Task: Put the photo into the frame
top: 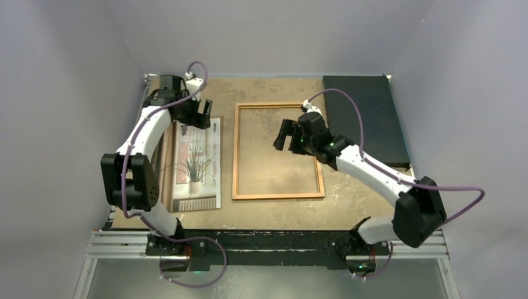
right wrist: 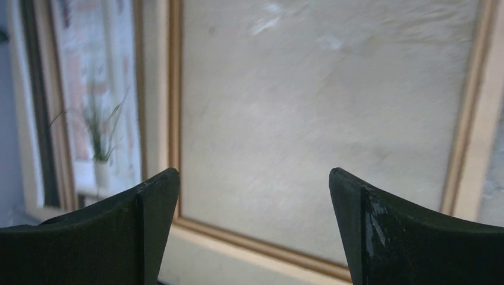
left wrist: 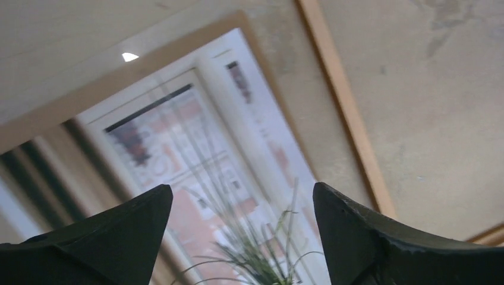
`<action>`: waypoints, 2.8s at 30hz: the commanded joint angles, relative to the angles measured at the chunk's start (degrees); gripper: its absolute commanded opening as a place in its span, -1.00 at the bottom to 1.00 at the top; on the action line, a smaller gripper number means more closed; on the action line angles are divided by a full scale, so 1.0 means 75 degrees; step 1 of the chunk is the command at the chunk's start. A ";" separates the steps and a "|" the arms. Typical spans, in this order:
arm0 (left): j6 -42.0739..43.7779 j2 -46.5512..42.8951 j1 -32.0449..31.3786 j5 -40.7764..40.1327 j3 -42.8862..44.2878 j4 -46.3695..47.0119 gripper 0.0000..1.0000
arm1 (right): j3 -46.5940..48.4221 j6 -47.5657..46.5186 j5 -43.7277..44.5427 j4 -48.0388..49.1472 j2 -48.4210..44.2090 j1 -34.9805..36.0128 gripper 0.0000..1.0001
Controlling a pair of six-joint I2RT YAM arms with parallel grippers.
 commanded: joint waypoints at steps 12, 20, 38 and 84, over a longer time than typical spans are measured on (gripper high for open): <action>0.1229 0.0499 0.2656 -0.1254 0.1067 -0.1487 1.00 | 0.1842 -0.0217 0.0586 -0.2551 0.0208 0.2457 0.98; 0.1577 0.0825 0.3664 -0.1356 0.1147 -0.1582 0.31 | 0.5374 -0.1476 0.0435 -0.0294 0.3568 0.2572 0.97; 0.1892 0.0935 0.3842 -0.4516 -0.0587 0.0842 -0.71 | 0.8995 -0.1593 -0.0233 -0.0988 0.7781 0.2492 0.94; 0.1824 0.1336 0.3822 -0.2782 -0.2457 0.1144 -1.00 | 0.6341 0.0675 -0.3619 0.2309 0.6408 0.2469 0.85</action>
